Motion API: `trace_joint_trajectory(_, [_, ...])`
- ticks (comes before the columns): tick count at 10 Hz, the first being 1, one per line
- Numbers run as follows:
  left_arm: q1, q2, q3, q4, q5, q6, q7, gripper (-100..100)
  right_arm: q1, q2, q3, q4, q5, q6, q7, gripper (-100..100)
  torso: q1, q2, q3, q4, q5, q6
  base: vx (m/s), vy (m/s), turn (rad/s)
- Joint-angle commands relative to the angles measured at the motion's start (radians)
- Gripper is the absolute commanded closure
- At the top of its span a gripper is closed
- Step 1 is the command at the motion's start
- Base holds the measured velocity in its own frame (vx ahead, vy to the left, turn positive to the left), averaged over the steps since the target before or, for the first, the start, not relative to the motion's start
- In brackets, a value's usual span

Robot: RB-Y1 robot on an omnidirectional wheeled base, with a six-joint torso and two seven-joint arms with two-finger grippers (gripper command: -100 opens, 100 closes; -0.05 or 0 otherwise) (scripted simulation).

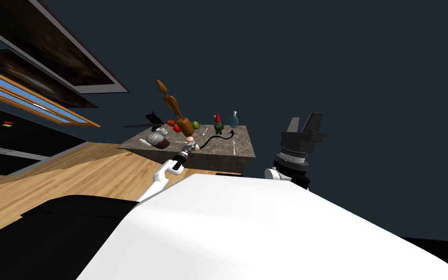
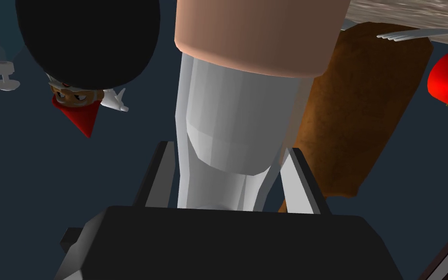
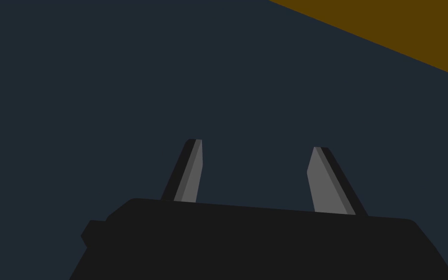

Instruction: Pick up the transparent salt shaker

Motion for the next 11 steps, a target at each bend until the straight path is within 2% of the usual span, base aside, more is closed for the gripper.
trace_joint_trajectory(1, [0.0,0.0,0.0,0.0,0.0,0.0,0.0,100,0.0,0.0,0.0,0.0,0.0,0.0,0.0,0,0.0,0.0,0.0,0.0,0.0,0.0,0.0,0.0,0.0])
trace_joint_trajectory(2, [0.0,0.0,0.0,0.0,0.0,0.0,0.0,100,0.0,0.0,0.0,0.0,0.0,0.0,0.0,0,0.0,0.0,0.0,0.0,0.0,0.0,0.0,0.0,0.0])
trace_joint_trajectory(3, [0.0,0.0,0.0,0.0,0.0,0.0,0.0,0,0.0,0.0,0.0,0.0,0.0,0.0,0.0,0,0.0,0.0,0.0,0.0,0.0,0.0,0.0,0.0,0.0])
trace_joint_trajectory(4, [0.002,-0.013,-0.013,-0.014,-0.007,0.014,-0.005,100,0.0,0.0,0.0,0.0,0.0,0.0,0.0,0,0.0,0.0,0.0,0.0,0.0,0.0,0.0,0.0,0.0])
trace_joint_trajectory(11, [0.002,-0.013,-0.013,-0.014,-0.007,0.014,-0.005,100,0.0,0.0,0.0,0.0,0.0,0.0,0.0,0,0.0,-0.003,-0.003,-0.003,0.002,0.002,0.0,0.0,0.0])
